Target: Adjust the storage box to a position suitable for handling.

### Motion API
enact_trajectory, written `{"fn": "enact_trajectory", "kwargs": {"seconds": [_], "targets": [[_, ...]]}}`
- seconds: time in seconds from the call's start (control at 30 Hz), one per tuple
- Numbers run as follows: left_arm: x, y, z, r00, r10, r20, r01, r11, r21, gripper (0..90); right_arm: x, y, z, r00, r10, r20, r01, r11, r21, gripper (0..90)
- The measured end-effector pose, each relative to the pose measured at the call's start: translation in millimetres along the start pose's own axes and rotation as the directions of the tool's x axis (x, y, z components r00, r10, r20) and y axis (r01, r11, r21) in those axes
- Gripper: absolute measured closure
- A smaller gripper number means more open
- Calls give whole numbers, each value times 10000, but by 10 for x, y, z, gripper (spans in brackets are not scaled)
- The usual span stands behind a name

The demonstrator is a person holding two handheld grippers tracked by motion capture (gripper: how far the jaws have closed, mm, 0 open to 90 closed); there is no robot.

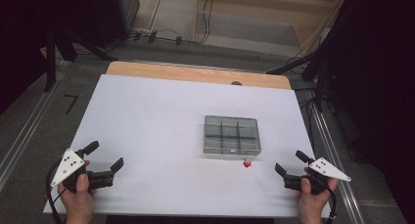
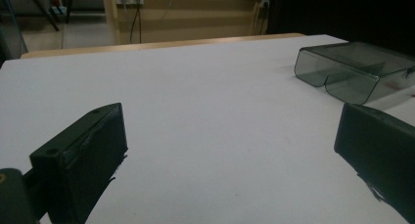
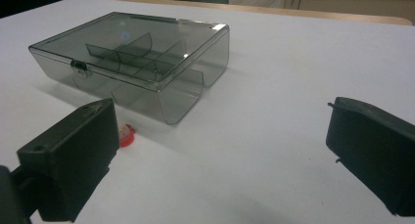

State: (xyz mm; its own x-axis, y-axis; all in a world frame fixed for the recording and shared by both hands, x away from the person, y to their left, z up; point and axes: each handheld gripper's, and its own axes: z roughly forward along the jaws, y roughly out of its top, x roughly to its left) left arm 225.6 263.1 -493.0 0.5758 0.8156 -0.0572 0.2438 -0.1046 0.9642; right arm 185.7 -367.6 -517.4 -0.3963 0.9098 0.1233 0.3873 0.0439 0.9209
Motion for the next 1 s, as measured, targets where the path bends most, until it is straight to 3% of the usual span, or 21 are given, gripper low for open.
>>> {"fn": "enact_trajectory", "kwargs": {"seconds": [0.37,0.6,1.0], "targets": [[-47,5,58,9996,290,54,-292,9985,462,0,4,40,-8,9997,-76,-248,78,9999,92,0],[-75,2,74,9989,452,104,-457,9972,585,0,26,91,-15,9994,-319,-164,322,9993,182,0],[-111,-4,103,9973,709,206,-723,9944,774,0,78,243,-6,9996,-189,-221,196,9993,303,0]]}}
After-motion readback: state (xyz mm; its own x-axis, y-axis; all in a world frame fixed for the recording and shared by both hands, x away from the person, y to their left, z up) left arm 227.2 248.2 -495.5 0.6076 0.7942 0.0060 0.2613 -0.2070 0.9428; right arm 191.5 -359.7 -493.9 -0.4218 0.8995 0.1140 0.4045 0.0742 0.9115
